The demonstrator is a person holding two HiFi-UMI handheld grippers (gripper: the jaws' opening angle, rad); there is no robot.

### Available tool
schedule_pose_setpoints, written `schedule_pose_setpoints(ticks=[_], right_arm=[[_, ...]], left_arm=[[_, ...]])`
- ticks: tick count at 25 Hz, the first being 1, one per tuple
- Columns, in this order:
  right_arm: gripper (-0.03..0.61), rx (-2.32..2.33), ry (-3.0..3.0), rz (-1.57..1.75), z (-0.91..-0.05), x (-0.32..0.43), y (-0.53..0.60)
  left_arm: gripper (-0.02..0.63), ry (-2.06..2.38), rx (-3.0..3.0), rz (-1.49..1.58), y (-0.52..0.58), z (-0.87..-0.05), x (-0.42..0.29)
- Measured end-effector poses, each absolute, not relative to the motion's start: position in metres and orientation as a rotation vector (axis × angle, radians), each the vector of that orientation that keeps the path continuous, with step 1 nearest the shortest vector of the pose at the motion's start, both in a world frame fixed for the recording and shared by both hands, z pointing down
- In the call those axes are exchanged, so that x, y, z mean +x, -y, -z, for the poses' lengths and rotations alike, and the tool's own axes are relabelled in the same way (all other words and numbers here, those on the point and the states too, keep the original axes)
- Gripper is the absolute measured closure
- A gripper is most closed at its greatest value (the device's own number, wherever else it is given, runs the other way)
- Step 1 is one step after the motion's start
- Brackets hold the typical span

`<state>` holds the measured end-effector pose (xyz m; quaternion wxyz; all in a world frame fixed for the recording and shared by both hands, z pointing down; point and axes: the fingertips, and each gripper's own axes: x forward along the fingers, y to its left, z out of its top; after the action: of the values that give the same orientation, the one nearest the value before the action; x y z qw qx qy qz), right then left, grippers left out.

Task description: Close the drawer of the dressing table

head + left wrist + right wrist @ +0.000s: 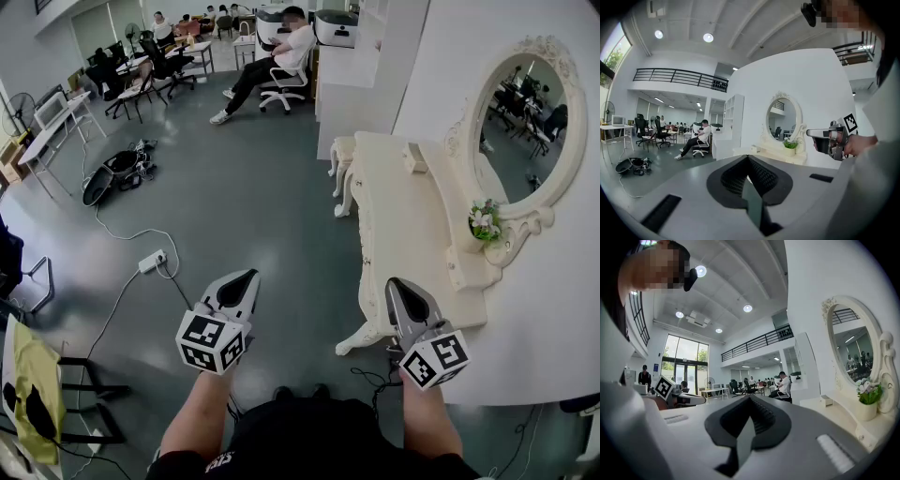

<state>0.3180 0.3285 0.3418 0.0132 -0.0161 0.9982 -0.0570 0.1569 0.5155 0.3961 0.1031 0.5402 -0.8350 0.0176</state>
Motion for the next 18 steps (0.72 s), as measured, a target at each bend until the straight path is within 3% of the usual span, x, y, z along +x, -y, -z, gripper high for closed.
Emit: schedule_pose_setpoints(ticks=[18], right_arm=[[0.571,0.103,-3.085,0.316,-0.354,0.341,-0.277]], left_arm=[[0.607,2.472,1.605,-0.092,-0.446,-0.387,0.186]])
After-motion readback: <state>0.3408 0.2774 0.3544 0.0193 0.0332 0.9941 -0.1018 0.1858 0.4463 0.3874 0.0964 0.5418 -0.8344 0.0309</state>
